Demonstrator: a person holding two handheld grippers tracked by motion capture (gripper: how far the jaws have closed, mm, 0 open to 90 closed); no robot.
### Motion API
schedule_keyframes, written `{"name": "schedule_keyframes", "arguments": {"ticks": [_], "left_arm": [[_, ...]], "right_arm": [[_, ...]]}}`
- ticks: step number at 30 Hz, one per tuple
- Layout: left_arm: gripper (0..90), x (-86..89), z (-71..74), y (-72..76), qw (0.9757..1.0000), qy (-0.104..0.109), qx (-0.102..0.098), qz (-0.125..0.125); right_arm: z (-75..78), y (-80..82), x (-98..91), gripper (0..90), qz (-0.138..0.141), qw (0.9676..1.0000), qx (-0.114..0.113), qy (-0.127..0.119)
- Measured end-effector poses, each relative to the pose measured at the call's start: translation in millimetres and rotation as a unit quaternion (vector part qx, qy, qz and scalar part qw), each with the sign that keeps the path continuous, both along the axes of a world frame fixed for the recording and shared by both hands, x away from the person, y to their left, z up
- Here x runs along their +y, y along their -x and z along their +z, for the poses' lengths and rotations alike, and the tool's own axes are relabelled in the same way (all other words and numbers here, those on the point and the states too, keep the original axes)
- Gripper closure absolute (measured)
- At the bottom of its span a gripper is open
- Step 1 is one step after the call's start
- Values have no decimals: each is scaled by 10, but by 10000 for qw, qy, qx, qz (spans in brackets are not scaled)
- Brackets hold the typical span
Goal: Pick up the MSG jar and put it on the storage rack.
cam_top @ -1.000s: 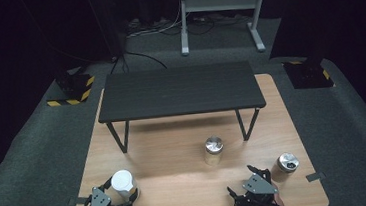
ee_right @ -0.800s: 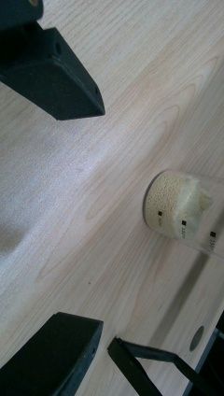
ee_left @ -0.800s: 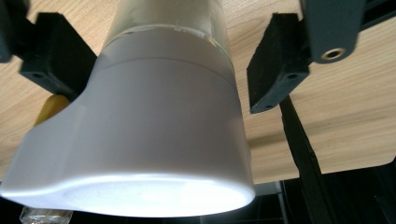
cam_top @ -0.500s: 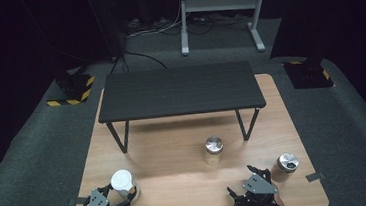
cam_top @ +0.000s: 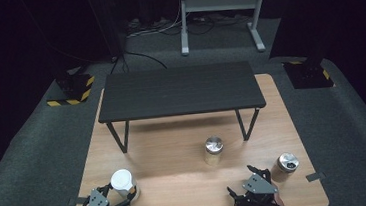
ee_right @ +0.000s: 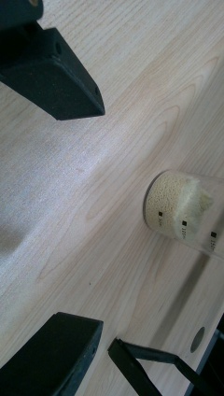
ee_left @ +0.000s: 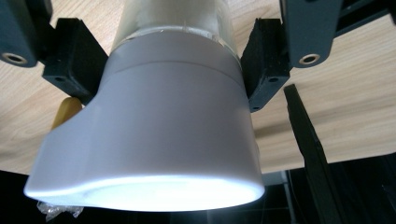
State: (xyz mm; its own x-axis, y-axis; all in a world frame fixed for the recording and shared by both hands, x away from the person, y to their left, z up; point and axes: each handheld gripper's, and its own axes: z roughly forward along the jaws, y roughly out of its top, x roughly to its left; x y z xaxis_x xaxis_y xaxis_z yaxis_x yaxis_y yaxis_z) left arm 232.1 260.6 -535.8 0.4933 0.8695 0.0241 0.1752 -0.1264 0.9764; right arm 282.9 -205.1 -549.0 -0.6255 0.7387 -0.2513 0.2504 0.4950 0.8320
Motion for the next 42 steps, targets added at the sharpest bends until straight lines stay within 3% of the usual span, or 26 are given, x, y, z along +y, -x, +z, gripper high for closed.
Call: {"name": "schedule_keyframes", "arguments": {"ticks": [8,21,24,29,42], "left_arm": [[307,-19,75,27,9999,101,-83,16],[307,-165,245,30,9998,26,-174,91],[306,-203,313,13,9998,104,-183,72],[307,-290,417,-13,9998,4,-182,89],[306,-477,678,-128,9995,105,-309,-3]], "right_arm": [[-1,1,2,0,-2,10000,3,2],[1,-2,-4,0,-16,10000,3,-25],[1,-1,-4,0,-16,10000,0,-20],[1,-1,-4,0,-13,10000,-1,-19],[2,-1,-9,0,-15,10000,12,-49]]}}
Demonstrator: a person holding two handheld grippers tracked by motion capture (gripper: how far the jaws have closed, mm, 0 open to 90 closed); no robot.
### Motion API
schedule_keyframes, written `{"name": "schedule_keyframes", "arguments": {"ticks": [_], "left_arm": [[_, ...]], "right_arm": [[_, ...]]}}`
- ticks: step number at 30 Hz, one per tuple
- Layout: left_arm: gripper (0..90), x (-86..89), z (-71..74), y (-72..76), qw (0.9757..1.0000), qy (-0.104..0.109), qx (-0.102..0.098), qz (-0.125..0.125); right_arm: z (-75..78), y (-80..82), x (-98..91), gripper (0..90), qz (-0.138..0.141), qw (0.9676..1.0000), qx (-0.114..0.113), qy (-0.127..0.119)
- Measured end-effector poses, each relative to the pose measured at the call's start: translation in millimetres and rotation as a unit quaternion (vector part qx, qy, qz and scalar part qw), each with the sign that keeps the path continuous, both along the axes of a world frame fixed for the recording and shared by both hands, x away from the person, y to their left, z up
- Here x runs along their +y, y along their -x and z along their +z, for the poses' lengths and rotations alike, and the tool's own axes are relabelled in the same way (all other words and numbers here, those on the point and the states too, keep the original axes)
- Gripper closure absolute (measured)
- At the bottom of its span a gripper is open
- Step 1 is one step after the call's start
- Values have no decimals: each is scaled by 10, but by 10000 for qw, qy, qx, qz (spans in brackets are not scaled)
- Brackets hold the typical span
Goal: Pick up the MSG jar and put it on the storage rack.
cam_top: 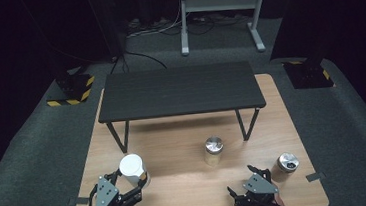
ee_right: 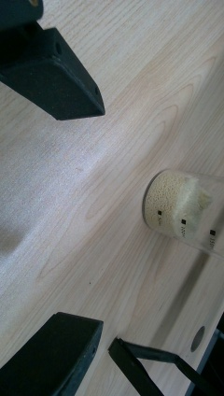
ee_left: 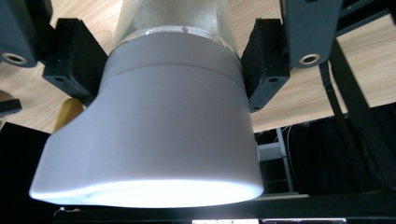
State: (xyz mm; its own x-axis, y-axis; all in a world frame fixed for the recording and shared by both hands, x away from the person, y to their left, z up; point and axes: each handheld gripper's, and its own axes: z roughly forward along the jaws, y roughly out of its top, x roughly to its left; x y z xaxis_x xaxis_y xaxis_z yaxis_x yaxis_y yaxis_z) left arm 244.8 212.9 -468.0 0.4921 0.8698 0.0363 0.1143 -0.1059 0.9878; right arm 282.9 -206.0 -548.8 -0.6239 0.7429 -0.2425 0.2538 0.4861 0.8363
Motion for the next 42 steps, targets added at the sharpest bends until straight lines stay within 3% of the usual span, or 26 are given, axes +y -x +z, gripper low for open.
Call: {"name": "schedule_keyframes", "arguments": {"ticks": [5,25,33,42], "left_arm": [[306,-49,95,-61,9999,116,16,-41],[306,-169,476,-240,9997,147,-146,-90],[307,-180,570,-317,9997,170,-110,-106],[306,-174,668,-400,9993,361,-92,-65]], "right_arm": [[-1,1,3,0,5,10000,-3,10],[1,-5,-5,0,-13,10000,13,-16],[-1,0,3,0,-1,10000,4,20],[0,2,1,0,11,10000,-9,4]]}}
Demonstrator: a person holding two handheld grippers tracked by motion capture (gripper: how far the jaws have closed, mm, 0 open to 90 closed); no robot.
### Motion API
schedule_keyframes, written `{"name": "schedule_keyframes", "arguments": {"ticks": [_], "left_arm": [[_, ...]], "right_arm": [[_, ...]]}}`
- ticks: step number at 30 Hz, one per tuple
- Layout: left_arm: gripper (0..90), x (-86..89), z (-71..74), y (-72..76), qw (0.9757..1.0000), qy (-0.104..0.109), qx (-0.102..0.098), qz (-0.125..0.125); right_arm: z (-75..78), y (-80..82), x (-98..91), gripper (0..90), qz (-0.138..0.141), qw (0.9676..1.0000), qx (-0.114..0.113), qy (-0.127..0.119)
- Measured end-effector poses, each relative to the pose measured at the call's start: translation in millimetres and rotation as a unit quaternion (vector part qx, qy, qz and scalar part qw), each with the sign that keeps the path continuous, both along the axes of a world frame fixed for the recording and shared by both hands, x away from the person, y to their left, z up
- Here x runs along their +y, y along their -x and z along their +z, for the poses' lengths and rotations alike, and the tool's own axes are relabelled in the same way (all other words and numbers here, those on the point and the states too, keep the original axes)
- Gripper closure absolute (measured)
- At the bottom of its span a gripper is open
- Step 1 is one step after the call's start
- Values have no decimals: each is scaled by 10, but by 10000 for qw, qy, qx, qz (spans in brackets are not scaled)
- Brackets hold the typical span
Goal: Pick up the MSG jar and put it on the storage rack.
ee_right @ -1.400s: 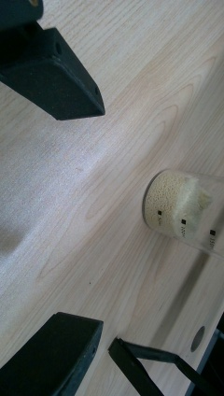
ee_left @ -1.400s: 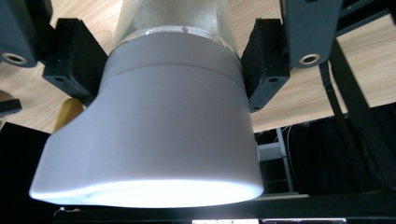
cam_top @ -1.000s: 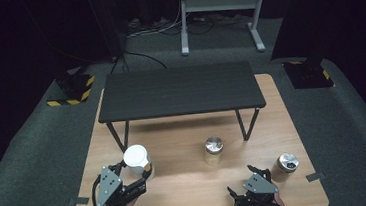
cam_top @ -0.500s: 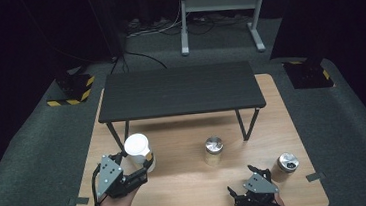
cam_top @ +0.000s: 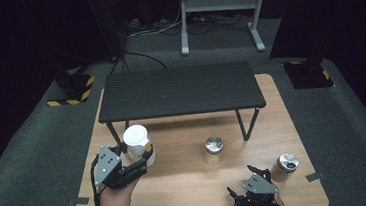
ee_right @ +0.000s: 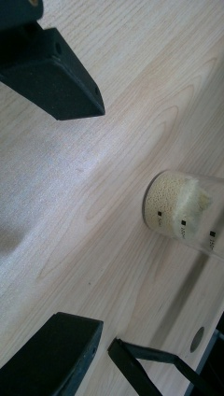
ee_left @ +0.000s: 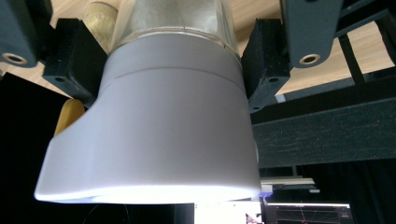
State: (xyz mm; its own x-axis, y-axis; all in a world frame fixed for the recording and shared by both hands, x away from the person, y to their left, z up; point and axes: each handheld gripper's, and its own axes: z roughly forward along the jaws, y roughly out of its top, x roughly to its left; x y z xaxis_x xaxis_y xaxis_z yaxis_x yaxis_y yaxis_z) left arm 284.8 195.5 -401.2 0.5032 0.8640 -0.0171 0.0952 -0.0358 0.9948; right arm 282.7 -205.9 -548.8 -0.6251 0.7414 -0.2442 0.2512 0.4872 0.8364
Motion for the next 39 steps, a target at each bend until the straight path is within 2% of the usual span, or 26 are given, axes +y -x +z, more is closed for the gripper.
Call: {"name": "schedule_keyframes", "arguments": {"ticks": [32,39], "left_arm": [[307,-70,521,-302,9990,-193,-386,123],[307,-86,611,-388,9989,-172,-420,143]], "right_arm": [[5,-8,-21,0,-26,9999,32,-104],[5,-10,-22,0,-28,9999,34,-104]]}}
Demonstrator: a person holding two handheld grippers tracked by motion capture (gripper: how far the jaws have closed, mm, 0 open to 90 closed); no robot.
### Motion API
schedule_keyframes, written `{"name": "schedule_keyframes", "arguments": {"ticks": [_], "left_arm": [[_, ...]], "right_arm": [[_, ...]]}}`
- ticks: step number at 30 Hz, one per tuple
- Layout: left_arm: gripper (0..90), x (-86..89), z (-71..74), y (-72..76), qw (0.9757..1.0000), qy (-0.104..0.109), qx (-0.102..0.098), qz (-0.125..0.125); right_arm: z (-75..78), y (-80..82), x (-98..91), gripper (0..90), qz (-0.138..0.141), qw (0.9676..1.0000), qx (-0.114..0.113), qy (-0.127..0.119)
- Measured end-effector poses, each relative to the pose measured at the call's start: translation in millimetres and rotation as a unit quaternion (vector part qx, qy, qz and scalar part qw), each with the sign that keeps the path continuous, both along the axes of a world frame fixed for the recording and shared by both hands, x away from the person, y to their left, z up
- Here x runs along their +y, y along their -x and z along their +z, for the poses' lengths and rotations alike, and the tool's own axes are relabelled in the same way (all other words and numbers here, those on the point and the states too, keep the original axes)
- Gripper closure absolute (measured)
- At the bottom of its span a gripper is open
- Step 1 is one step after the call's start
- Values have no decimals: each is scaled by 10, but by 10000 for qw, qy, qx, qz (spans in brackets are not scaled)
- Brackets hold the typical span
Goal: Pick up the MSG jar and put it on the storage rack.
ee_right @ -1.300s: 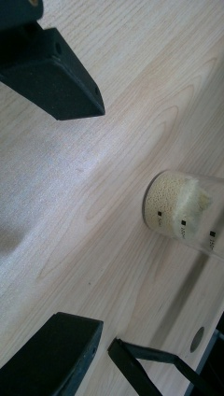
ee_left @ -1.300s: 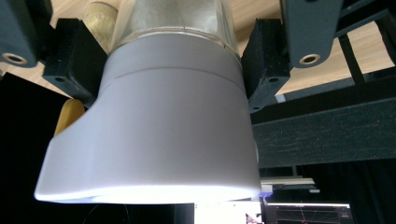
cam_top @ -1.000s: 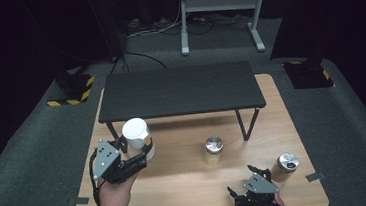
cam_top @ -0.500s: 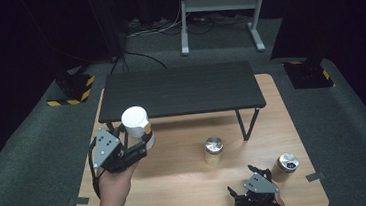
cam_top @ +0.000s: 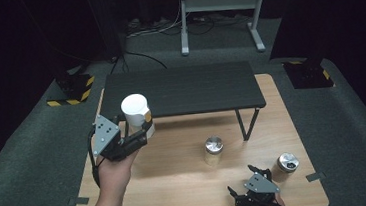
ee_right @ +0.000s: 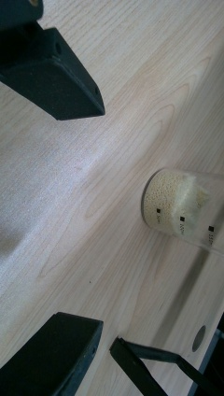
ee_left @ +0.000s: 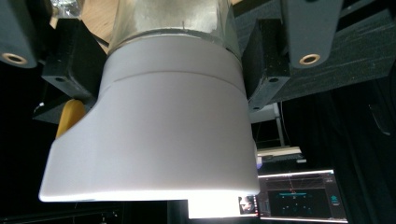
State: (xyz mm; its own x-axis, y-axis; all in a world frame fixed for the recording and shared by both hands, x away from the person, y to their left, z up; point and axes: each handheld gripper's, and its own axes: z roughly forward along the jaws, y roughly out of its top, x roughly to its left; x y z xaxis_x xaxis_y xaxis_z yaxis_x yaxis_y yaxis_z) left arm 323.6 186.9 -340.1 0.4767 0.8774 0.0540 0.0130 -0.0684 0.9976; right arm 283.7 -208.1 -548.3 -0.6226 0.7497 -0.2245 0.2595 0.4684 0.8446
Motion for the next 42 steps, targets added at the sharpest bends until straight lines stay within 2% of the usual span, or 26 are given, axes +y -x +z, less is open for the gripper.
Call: {"name": "schedule_keyframes", "arguments": {"ticks": [12,32,42], "left_arm": [[306,-25,53,-122,10000,-2,-19,30],[306,-88,112,-398,9998,136,-79,152],[306,-152,120,-536,9997,109,-119,185]], "right_arm": [[0,0,3,0,7,10000,7,12],[-1,1,4,0,26,10000,10,16],[0,0,1,0,32,10000,14,3]]}}
